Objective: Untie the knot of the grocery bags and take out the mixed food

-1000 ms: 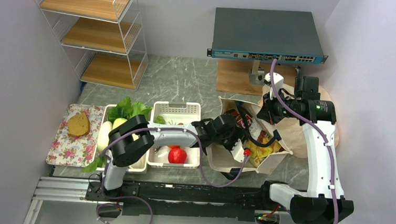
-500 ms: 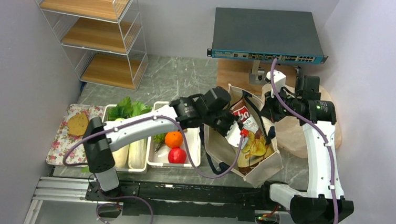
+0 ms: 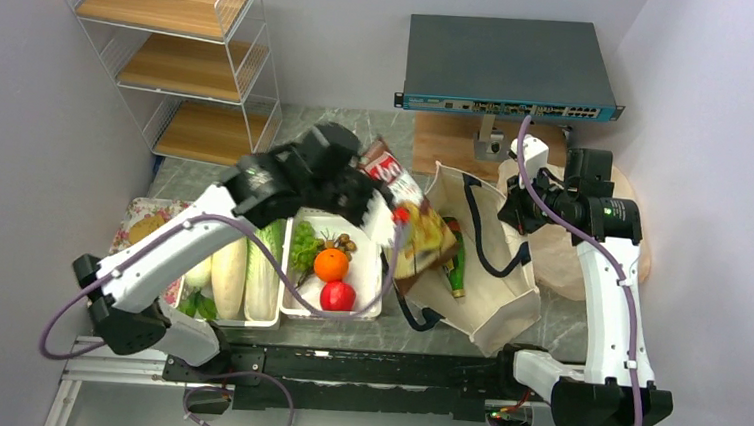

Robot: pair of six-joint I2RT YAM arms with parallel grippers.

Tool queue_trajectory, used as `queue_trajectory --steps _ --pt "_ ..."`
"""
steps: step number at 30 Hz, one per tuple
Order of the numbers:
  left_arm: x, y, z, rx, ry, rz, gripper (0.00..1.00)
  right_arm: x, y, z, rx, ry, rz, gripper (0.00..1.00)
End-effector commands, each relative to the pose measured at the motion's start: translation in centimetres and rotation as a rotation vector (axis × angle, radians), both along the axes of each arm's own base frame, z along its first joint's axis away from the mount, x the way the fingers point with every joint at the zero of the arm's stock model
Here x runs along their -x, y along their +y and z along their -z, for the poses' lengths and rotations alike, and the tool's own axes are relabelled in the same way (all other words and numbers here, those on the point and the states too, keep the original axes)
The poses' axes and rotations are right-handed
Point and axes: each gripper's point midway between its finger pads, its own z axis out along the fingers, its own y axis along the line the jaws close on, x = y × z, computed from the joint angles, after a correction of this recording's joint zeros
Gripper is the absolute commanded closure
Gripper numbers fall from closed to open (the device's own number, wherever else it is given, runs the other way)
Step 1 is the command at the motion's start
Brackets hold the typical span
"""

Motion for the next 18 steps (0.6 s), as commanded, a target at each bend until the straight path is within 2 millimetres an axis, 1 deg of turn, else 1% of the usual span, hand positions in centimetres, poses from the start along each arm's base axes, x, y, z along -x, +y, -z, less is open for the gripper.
queue_trajectory --steps 1,2,3,4,6,7,8,10,12,14,16,17,18 --pt "-2.3 6.2 -9.0 0.329 0.091 -0.24 1.0 -1.6 0.6 -2.8 -0.022 -0.158 -0.04 1.0" --pt "-2.5 7.4 -10.5 0.411 0.134 -0.284 1.0 -1.7 0.6 -2.8 -0.024 -0.158 -0.04 1.0" --pt "-2.7 9.0 -11.7 0.488 0.173 -0.348 1.0 -1.8 0.6 -2.8 -0.025 -0.157 -0.038 1.0" --pt "-3.3 10.6 -12.6 0.547 0.163 -0.407 1.0 -1.8 0.6 -2.8 -0.028 -0.158 -0.04 1.0" --pt "-3.9 14.7 -13.6 0.641 0.121 -0.543 1.0 -1.9 0.8 -2.9 -0.034 -0.159 -0.043 1.0" --pt "-3.8 17.1 -14.0 0.682 0.086 -0.615 1.0 -1.9 0.8 -3.0 -0.037 -0.159 -0.043 1.0" --pt "-4.5 19.2 -13.7 0.7 0.063 -0.704 1.0 -1.9 0.8 -2.9 -0.039 -0.159 -0.043 1.0" --pt "-4.7 23.7 -12.9 0.732 0.014 -0.868 1.0 -1.9 0.9 -2.9 -0.044 -0.158 -0.043 1.0" --pt "-4.3 28.2 -11.9 0.755 -0.054 -1.047 1.0 -1.9 1.0 -2.9 -0.049 -0.159 -0.046 1.0" --pt "-4.7 32.7 -10.1 0.76 -0.092 -1.259 1.0 -2.0 1.1 -2.7 -0.053 -0.155 -0.049 1.0" --pt "-4.9 36.8 -8.6 0.769 -0.084 -1.438 1.0 -2.1 1.1 -2.6 -0.054 -0.151 -0.053 1.0" --pt "-4.8 39.1 -7.9 0.776 -0.07 -1.538 1.0 -2.1 1.1 -2.6 -0.054 -0.149 -0.054 1.0" --pt "-5.1 40.3 -7.1 0.787 -0.026 -1.597 1.0 -2.2 1.1 -2.5 -0.053 -0.148 -0.059 1.0"
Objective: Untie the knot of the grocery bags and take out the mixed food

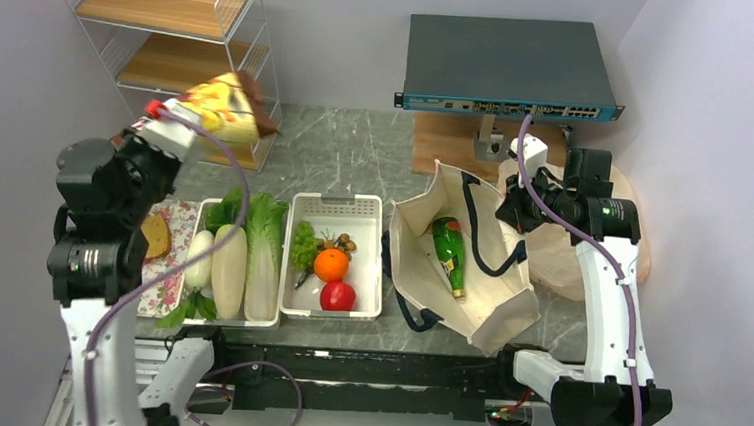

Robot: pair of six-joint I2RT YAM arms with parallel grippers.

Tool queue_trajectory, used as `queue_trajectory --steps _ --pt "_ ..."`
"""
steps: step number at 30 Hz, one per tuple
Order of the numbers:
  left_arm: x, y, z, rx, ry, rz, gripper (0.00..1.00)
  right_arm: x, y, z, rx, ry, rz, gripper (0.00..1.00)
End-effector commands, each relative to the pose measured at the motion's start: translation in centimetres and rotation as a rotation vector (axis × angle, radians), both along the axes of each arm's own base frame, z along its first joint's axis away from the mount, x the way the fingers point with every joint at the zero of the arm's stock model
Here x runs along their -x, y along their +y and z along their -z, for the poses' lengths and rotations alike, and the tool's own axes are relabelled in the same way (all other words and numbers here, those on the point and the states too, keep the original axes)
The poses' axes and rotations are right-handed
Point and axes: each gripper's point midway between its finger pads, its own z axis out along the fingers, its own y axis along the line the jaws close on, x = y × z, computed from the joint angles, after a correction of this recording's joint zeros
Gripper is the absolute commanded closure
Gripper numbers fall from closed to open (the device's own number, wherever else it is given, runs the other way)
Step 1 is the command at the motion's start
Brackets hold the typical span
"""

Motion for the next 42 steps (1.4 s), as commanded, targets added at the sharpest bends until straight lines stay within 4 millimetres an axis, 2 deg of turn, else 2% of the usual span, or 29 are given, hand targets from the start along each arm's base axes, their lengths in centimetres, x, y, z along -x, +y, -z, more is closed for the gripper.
queue_trajectory --steps 1,4,7,14,17,21,26,29,32,35,37,40,42 --pt "-2.3 7.8 3.4 0.175 0.132 -0.346 1.0 -2.0 0.7 -2.6 -0.03 -0.137 -0.048 1.0" --pt "-2.9 12.1 5.0 0.221 0.179 -0.529 1.0 -2.1 0.6 -2.6 -0.019 -0.137 -0.051 1.0" --pt "-3.6 15.5 5.3 0.221 0.164 -0.679 1.0 -2.1 0.5 -2.7 -0.011 -0.142 -0.05 1.0" --pt "-7.8 18.4 3.0 0.225 0.049 -0.761 1.0 -2.0 0.2 -2.2 0.0 -0.13 -0.036 1.0" --pt "-9.5 18.8 1.6 0.211 0.02 -0.766 1.0 -2.0 0.2 -2.3 0.002 -0.127 -0.03 1.0" --pt "-12.0 18.0 -0.4 0.155 -0.035 -0.727 1.0 -2.3 0.0 -2.3 0.003 -0.122 -0.02 1.0" --pt "-16.5 16.7 -1.2 0.137 -0.062 -0.678 1.0 -2.7 0.2 -2.1 -0.013 -0.107 -0.014 1.0" --pt "-18.4 16.7 -2.3 0.164 -0.097 -0.671 1.0 -2.9 0.1 -2.3 -0.013 -0.106 -0.005 1.0" --pt "-18.5 16.6 -3.3 0.183 -0.103 -0.663 1.0 -2.7 -0.2 -2.5 0.001 -0.112 0.006 1.0" --pt "-17.0 16.4 -3.9 0.147 -0.137 -0.644 1.0 -2.3 -0.4 -2.4 0.013 -0.117 0.011 1.0" --pt "-15.5 16.5 -3.0 0.146 -0.126 -0.63 1.0 -2.1 -0.4 -2.0 0.012 -0.111 0.017 1.0" --pt "-14.5 17.1 0.1 0.205 -0.065 -0.617 1.0 -2.2 -0.3 -1.6 -0.003 -0.108 0.022 1.0" --pt "-14.0 17.0 0.9 0.226 -0.051 -0.605 1.0 -2.3 -0.2 -1.6 -0.011 -0.106 0.019 1.0"
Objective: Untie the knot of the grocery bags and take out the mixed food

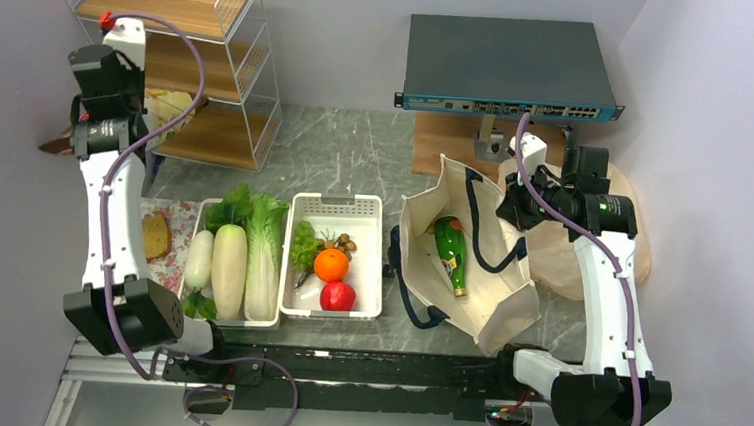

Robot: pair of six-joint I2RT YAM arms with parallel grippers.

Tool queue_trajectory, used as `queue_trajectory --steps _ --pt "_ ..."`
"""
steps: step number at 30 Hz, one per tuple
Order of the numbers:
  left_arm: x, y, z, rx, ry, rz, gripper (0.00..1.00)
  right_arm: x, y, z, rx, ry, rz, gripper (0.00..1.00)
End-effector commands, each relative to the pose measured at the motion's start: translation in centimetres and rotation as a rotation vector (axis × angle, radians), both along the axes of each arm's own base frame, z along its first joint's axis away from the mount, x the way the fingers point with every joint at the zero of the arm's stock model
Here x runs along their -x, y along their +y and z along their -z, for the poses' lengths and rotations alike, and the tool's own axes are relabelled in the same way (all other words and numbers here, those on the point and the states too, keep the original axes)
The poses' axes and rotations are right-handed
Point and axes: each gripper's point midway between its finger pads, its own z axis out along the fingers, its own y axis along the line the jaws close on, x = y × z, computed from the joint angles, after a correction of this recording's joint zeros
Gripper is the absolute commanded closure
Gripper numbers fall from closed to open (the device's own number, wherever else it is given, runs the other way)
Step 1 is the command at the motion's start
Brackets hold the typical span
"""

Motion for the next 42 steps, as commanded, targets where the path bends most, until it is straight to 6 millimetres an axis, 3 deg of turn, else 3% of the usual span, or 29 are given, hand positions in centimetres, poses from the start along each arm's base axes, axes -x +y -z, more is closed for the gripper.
queue_trajectory --steps 1,12,27,42 --pt "1.9 -0.3 -3.1 0.019 -0.139 0.037 1.0 -1.4 0.3 -2.3 -0.022 -0.118 -0.006 1.0" --pt "6.0 -1.9 -9.1 -0.025 -0.224 0.05 1.0 -1.6 0.6 -2.2 -0.033 -0.124 -0.024 1.0" --pt "6.1 -2.5 -20.3 -0.078 -0.433 0.058 1.0 -1.7 0.5 -2.5 -0.019 -0.13 -0.034 1.0" --pt "3.5 -1.8 -15.9 -0.046 -0.391 0.06 1.0 -1.9 0.5 -2.6 -0.026 -0.123 -0.028 1.0"
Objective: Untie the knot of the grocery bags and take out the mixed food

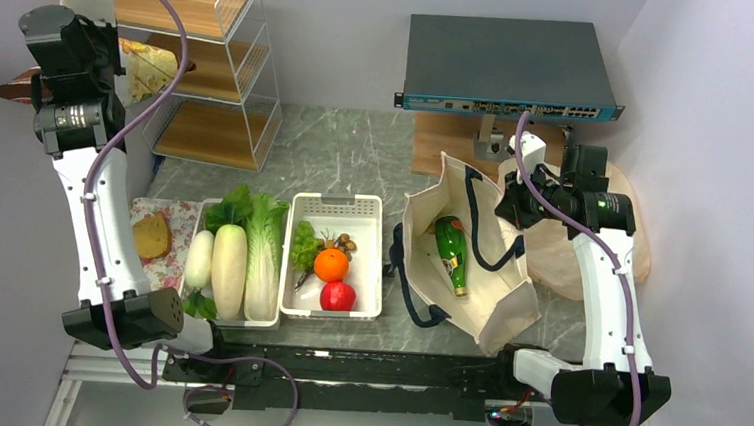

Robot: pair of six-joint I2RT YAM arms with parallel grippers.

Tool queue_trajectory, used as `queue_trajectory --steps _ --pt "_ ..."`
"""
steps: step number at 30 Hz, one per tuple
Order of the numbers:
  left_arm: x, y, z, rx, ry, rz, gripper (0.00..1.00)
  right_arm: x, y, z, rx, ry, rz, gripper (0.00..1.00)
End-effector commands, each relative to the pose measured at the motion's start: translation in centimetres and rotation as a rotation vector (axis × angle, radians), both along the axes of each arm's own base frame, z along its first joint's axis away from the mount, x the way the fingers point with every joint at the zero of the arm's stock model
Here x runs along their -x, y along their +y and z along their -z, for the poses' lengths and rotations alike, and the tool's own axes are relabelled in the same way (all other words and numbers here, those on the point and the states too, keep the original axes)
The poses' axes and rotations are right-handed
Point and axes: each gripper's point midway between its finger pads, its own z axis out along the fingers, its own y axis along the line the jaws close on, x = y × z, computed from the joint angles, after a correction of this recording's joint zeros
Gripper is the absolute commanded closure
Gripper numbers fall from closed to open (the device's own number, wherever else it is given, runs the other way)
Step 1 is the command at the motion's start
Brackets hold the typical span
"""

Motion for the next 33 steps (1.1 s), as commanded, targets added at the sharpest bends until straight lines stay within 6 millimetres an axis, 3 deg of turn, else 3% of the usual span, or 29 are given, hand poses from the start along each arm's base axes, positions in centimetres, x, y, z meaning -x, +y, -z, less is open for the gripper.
queue_trajectory --steps 1,7,14,17,19,21,26,33 --pt "0.6 -0.4 -3.5 -0.023 -0.144 0.004 1.0 -1.6 0.3 -2.9 -0.016 -0.126 -0.019 1.0" --pt "-1.8 0.0 -2.0 0.024 -0.149 0.016 1.0 -1.7 0.3 -2.8 -0.019 -0.117 -0.015 1.0" --pt "-5.1 -0.5 -2.3 0.093 -0.24 0.065 1.0 -1.7 0.3 -2.6 -0.019 -0.106 -0.015 1.0" --pt "-6.5 -1.1 0.1 0.138 -0.285 0.115 1.0 -1.8 0.3 -2.5 -0.015 -0.1 -0.015 1.0" --pt "-7.9 -1.7 3.2 0.177 -0.28 0.149 1.0 -1.7 0.2 -2.3 -0.008 -0.089 -0.015 1.0" --pt "-8.8 -2.7 5.0 0.191 -0.272 0.178 1.0 -1.7 0.0 -2.3 0.003 -0.084 -0.017 1.0" --pt "-10.1 -4.2 6.8 0.171 -0.282 0.234 1.0 -1.3 -0.4 -2.3 0.024 -0.081 -0.006 1.0" --pt "-14.3 -5.7 8.8 0.113 -0.242 0.359 1.0 -1.4 -0.3 -2.1 0.018 -0.07 0.002 1.0"
